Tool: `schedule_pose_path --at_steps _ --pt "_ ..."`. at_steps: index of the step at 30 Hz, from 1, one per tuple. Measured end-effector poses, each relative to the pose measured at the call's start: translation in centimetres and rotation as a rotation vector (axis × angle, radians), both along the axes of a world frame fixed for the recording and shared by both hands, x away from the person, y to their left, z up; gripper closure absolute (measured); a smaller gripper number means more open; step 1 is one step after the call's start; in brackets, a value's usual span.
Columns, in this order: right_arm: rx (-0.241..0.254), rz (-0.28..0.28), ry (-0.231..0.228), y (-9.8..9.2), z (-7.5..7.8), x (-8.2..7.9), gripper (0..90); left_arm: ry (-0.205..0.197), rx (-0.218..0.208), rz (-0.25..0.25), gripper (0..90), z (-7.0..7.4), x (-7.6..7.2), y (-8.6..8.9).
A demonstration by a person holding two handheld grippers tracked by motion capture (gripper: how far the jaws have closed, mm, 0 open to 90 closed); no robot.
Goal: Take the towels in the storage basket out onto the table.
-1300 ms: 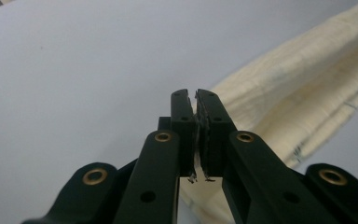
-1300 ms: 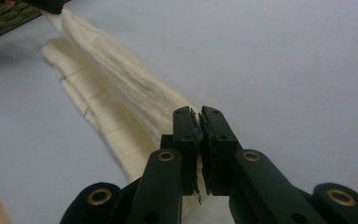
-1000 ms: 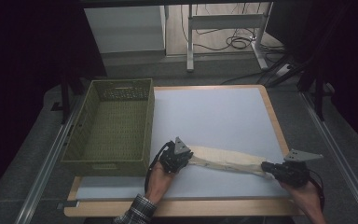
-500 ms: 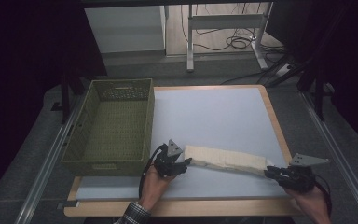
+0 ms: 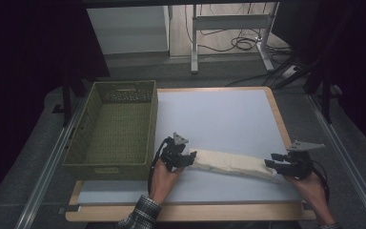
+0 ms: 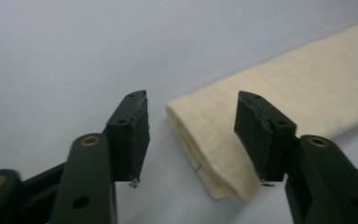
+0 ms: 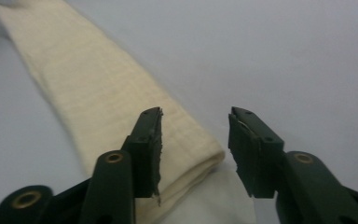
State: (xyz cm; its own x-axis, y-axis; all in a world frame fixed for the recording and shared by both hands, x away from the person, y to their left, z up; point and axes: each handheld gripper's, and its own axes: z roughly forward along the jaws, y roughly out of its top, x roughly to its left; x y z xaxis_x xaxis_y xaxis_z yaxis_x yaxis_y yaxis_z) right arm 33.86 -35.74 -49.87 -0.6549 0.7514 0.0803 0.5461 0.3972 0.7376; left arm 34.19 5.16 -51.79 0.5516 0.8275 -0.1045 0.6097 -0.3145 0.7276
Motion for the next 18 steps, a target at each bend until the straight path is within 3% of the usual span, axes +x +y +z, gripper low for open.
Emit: schedule_pose_path --at_steps 4,10,15,18 --pt "-0.027 0.015 0.029 0.1 -1.1 0.3 44.5 0.027 -0.008 0.007 36.8 -1.2 -0.1 0.1" --pt "-0.055 0.053 0.050 0.1 -1.6 -0.2 42.3 0.037 0.009 0.005 33.1 -1.9 -0.2 -0.2" --pt "-0.056 0.057 0.050 0.1 -1.6 -0.5 42.7 0.021 0.024 -0.004 33.5 -2.0 -0.4 -0.5" --pt "-0.058 0.055 0.056 0.3 -1.6 -0.8 46.1 0.025 0.024 -0.016 40.1 -1.9 -0.6 -0.6"
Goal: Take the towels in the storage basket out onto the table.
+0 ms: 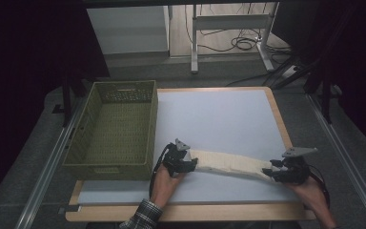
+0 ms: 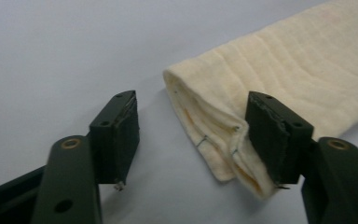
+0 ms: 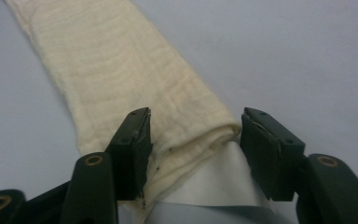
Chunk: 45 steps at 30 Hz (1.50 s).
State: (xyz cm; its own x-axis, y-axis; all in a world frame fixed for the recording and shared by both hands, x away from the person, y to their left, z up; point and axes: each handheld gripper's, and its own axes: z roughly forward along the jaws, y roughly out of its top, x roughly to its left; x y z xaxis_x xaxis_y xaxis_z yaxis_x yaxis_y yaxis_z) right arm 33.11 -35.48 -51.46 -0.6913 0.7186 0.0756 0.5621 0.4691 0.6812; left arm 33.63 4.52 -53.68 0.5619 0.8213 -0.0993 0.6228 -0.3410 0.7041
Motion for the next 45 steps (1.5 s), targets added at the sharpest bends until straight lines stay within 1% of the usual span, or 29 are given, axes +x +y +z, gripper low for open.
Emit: schedule_pose_path --at_steps 2,5,6,10,11,13,14,15,16,17,18,20,21,23,25,27,28,29,30,31,32,33,35,37,39,41,43,45 --pt "0.004 0.004 0.007 0.0 0.0 -0.1 48.3 0.002 0.000 -0.004 45.2 0.1 -0.2 -0.4" --pt "0.010 0.006 0.023 0.1 0.1 -0.3 52.0 0.030 0.007 -0.004 49.2 0.3 -0.3 -0.8" --pt "0.010 0.011 0.023 0.1 0.1 -0.3 54.1 0.033 0.009 -0.006 51.6 0.4 -0.3 -0.8" --pt "0.018 0.015 0.034 0.2 0.1 -0.5 61.7 0.050 0.003 -0.032 61.1 0.6 -0.3 -1.0" --pt "0.022 0.016 0.041 0.2 0.1 -0.5 63.6 0.051 -0.002 -0.040 64.3 0.6 -0.3 -0.9" --pt "0.029 0.018 0.051 0.2 0.1 -0.5 64.7 0.063 -0.025 -0.073 76.0 0.6 -0.3 -1.0" --pt "0.031 0.021 0.058 0.2 0.2 -0.5 64.0 0.060 -0.022 -0.079 79.7 0.6 -0.3 -1.0" --pt "0.028 0.019 0.058 0.2 0.3 -0.5 62.5 0.061 -0.023 -0.085 80.9 0.6 -0.2 -1.0" --pt "0.031 0.020 0.043 0.0 0.6 -0.6 58.5 0.064 -0.029 -0.088 82.0 0.6 -0.1 -0.9" --pt "0.034 0.020 0.038 -0.1 0.8 -0.6 56.3 0.070 -0.041 -0.087 82.3 0.5 -0.1 -0.8" --pt "0.029 0.014 0.021 -0.3 1.2 -0.5 53.7 0.070 -0.044 -0.087 82.4 0.5 -0.1 -0.8" --pt "0.028 0.009 0.001 -0.5 1.6 -0.3 52.2 0.062 -0.041 -0.086 82.2 0.5 -0.1 -0.8" --pt "0.030 0.005 -0.009 -0.6 1.9 -0.2 51.4 0.053 -0.032 -0.089 82.0 0.5 -0.2 -0.8" --pt "0.026 0.002 -0.021 -0.7 2.3 0.1 51.3 0.042 -0.025 -0.087 80.3 0.5 -0.2 -0.9" --pt "0.024 0.009 -0.016 -0.6 2.3 0.6 51.5 0.036 -0.024 -0.088 77.4 0.4 -0.2 -0.8" --pt "0.009 0.028 0.006 -0.2 1.7 1.1 52.0 0.044 -0.037 -0.092 78.8 0.4 -0.2 -0.7" --pt "-0.007 0.036 0.024 0.0 1.3 1.3 55.1 0.043 -0.038 -0.092 80.9 0.4 -0.2 -0.8" --pt "-0.016 0.043 0.041 0.2 0.9 1.4 58.0 0.037 -0.029 -0.098 81.9 0.4 -0.2 -0.8" --pt "-0.019 0.048 0.048 0.3 0.6 1.4 60.3 0.032 -0.020 -0.102 82.6 0.5 -0.3 -0.8" --pt "-0.014 0.043 0.045 0.3 0.5 1.3 68.2 0.026 -0.013 -0.107 83.3 0.5 -0.3 -0.9" --pt "0.001 0.053 0.061 0.3 0.5 1.2 74.9 0.031 -0.012 -0.107 83.7 0.6 -0.2 -0.8" --pt "0.003 0.060 0.059 0.3 0.6 1.1 77.3 0.029 -0.009 -0.106 83.9 0.8 0.0 -0.8" --pt "-0.002 0.060 0.055 0.4 0.8 0.8 78.8 0.026 -0.004 -0.104 84.0 1.3 0.5 -0.7" --pt "0.007 0.065 0.057 0.5 1.1 0.6 78.9 -0.001 0.027 -0.097 84.0 2.1 1.4 -0.7" --pt "0.026 0.074 0.066 0.6 1.3 0.3 78.9 -0.013 0.054 -0.096 83.9 2.7 2.3 -0.8" --pt "0.036 0.083 0.072 0.9 1.4 0.1 78.8 -0.027 0.093 -0.096 83.8 3.3 3.7 -1.1" --pt "0.047 0.091 0.080 1.4 1.3 -0.2 78.5 -0.040 0.128 -0.097 83.6 3.3 4.8 -1.5" --pt "0.053 0.099 0.084 1.9 1.1 -0.6 78.0 -0.054 0.154 -0.104 82.9 3.1 5.7 -1.8"
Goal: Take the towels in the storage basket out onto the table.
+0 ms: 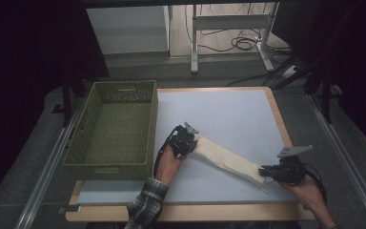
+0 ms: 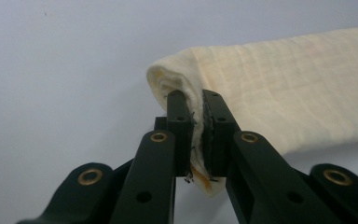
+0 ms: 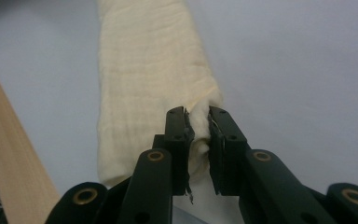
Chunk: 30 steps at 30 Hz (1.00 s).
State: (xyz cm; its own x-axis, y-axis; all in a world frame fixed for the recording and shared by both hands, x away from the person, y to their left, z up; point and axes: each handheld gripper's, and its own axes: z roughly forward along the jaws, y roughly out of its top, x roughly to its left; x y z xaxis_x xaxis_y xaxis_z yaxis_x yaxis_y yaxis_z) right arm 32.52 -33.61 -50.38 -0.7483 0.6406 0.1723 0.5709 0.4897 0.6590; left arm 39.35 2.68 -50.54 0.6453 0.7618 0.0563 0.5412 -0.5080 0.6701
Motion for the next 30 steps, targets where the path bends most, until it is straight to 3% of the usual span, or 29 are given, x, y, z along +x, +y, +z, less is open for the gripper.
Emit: schedule_pose_path --at_steps 2,5,7,11,16,20,23,27,30 --pt "-0.003 0.012 0.002 0.4 -0.3 -0.3 76.6 0.005 0.024 -0.001 80.9 -0.6 1.0 -0.4" --pt "-0.010 0.009 -0.010 0.6 -0.5 -0.5 70.4 -0.032 0.065 0.054 65.8 -0.9 1.4 -0.4" --pt "-0.006 0.000 -0.032 0.2 -0.1 -0.4 67.0 -0.051 0.061 0.090 54.5 -0.7 1.1 0.2" --pt "-0.010 -0.008 -0.067 -0.7 0.7 -0.1 62.2 -0.033 0.008 0.117 50.8 -0.5 0.4 1.4" --pt "-0.008 0.010 -0.060 -0.7 0.7 0.5 58.1 0.008 -0.040 0.134 46.9 -1.3 0.4 1.8" --pt "-0.037 0.043 -0.043 -0.4 0.2 0.6 55.3 0.008 -0.031 0.116 39.6 -2.1 0.3 1.3" --pt "-0.059 0.062 -0.039 -0.1 -0.1 0.8 55.0 0.020 -0.076 0.115 46.3 -2.4 0.1 1.2" --pt "-0.083 0.086 -0.016 0.2 -0.4 1.0 56.5 0.092 -0.182 0.111 56.8 -2.7 0.5 2.0" --pt "-0.055 0.092 0.023 0.1 -0.6 1.1 65.7 0.107 -0.201 0.104 58.9 -2.8 0.5 2.1"
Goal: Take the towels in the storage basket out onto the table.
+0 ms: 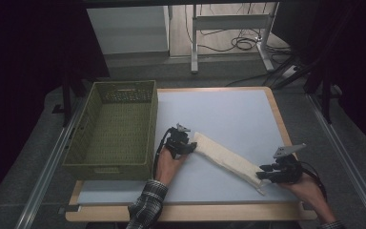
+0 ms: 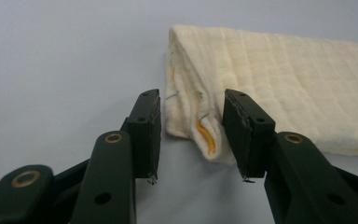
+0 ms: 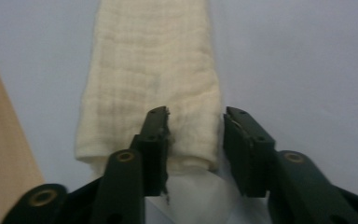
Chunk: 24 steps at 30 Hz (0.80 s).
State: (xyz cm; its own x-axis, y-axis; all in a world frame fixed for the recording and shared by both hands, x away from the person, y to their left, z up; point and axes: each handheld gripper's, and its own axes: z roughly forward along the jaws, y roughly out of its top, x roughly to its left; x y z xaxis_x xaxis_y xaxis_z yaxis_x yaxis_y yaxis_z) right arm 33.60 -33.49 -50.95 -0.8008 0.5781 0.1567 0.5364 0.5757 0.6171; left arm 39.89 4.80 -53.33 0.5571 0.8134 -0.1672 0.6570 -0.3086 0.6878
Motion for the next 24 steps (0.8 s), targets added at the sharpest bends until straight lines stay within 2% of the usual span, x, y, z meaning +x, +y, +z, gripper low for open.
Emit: schedule_pose_path --at_steps 4,8,14,24 --pt "0.024 0.000 0.034 -0.1 -0.1 -0.1 75.3 0.027 -0.027 -0.020 75.0 0.1 0.1 -0.2" --pt "0.034 0.001 0.039 0.0 0.0 -0.3 80.5 -0.008 -0.001 -0.017 80.0 0.2 -0.1 -0.5" --pt "0.072 0.020 0.049 0.1 0.3 -0.8 81.7 -0.033 0.043 -0.020 80.9 1.2 0.6 -0.8" --pt "0.138 0.050 0.052 0.8 1.0 -1.3 81.7 -0.073 0.073 -0.021 80.9 3.3 1.9 -1.1"
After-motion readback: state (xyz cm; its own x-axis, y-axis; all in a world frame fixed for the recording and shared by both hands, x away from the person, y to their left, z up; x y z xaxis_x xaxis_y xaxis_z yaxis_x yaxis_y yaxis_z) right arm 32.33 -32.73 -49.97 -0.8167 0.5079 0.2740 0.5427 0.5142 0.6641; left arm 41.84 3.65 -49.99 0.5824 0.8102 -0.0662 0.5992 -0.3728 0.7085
